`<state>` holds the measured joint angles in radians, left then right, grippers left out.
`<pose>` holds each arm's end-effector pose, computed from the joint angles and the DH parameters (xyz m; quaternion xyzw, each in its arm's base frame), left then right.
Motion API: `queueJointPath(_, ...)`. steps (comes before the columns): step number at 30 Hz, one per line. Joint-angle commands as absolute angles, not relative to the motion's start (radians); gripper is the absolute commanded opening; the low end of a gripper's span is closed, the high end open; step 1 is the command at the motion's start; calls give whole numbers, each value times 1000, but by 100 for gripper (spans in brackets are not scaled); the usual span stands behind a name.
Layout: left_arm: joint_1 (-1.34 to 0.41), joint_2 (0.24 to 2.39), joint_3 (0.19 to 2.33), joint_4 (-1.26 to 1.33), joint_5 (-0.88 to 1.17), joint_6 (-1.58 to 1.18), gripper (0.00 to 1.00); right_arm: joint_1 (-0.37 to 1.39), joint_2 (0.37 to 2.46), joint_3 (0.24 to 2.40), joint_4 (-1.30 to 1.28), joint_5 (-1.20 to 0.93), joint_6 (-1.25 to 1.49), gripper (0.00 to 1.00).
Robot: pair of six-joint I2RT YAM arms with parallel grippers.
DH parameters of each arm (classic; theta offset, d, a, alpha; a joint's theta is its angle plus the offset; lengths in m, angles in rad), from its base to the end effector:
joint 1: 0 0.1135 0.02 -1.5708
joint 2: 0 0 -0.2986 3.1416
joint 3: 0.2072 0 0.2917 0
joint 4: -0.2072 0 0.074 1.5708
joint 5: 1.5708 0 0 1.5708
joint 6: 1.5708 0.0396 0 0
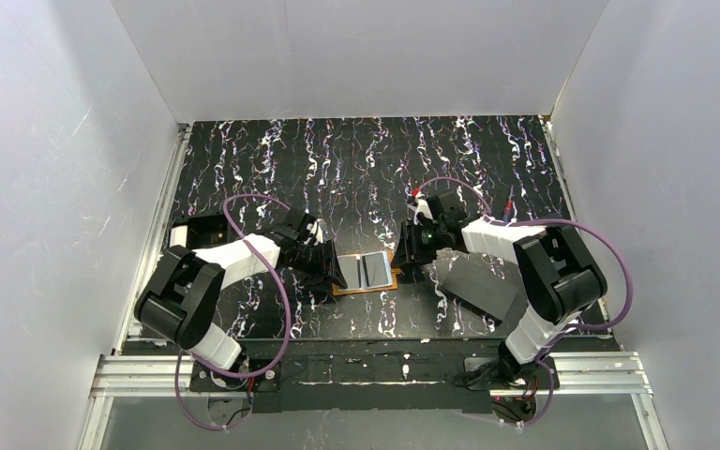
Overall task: Put the credit cards into the card holder
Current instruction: Close the card holder at the center of the board.
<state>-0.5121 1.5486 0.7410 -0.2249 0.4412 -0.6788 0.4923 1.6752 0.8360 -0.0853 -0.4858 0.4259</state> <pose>0.2623 -0.1668 0.1529 -0.0203 0.9422 -0.3202 0.0965 0.3016 0.1827 0.1511 -0.1069 0.9174 0.3410 0.1753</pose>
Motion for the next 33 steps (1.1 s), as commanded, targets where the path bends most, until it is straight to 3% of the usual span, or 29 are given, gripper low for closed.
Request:
queueJointPath(1,-515,1567,710,-204,419,-683,45,495,1632,840,-180,-388,339,46)
queueJointPath(6,-516,1573,709,-206,419,-684,45,495,1635,830,-167,-403,339,47)
queueJointPath(9,-515,1580,712,-203,427,-689,45,495,1661,825,-113,-432,375,42)
queueJointPath(18,-520,1590,710,-192,433,-695,45,495,1625,822,-77,-461,393,1)
queueJointPath(26,-520,1589,710,-164,432,-713,44,497,1488,826,-22,-627,494,1)
queueJointPath(33,-522,1563,689,-118,446,-737,42,555,1549,828,147,-721,641,1)
